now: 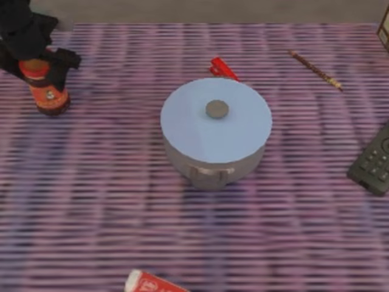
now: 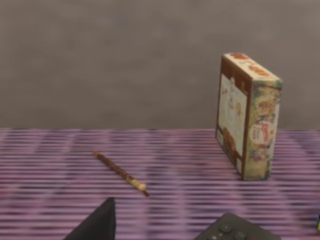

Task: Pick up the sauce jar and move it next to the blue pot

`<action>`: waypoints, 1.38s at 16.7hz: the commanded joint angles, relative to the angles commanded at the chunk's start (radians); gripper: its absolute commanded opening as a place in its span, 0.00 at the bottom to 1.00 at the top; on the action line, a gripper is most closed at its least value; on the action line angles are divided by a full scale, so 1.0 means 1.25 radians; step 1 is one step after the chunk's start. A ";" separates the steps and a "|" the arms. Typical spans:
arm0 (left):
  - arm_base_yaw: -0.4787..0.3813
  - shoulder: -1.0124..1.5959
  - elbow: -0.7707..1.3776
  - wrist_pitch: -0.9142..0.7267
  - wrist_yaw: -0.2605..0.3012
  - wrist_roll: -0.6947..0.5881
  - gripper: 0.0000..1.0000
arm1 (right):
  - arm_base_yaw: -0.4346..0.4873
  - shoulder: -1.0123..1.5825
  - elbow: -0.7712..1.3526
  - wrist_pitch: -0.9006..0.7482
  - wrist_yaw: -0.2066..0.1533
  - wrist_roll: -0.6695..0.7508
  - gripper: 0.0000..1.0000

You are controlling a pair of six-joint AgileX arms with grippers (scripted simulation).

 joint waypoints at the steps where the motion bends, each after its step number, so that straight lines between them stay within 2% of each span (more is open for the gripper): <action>1: 0.000 0.000 0.000 0.000 0.000 0.000 0.17 | 0.000 0.000 0.000 0.000 0.000 0.000 1.00; 3: 0.000 0.000 0.000 0.000 0.000 0.000 0.02 | 0.000 0.000 0.000 0.000 0.000 0.000 1.00; 4: 0.000 0.000 0.000 0.000 0.000 0.000 0.00 | 0.000 0.000 0.000 0.000 0.000 0.000 1.00; 14: 0.000 -0.012 -0.012 -0.001 -0.001 0.001 0.00 | 0.000 0.000 0.000 0.000 0.000 0.000 1.00; 23: 0.014 -0.356 -0.312 -0.036 -0.005 -0.001 0.00 | 0.000 0.000 0.000 0.000 0.000 0.000 1.00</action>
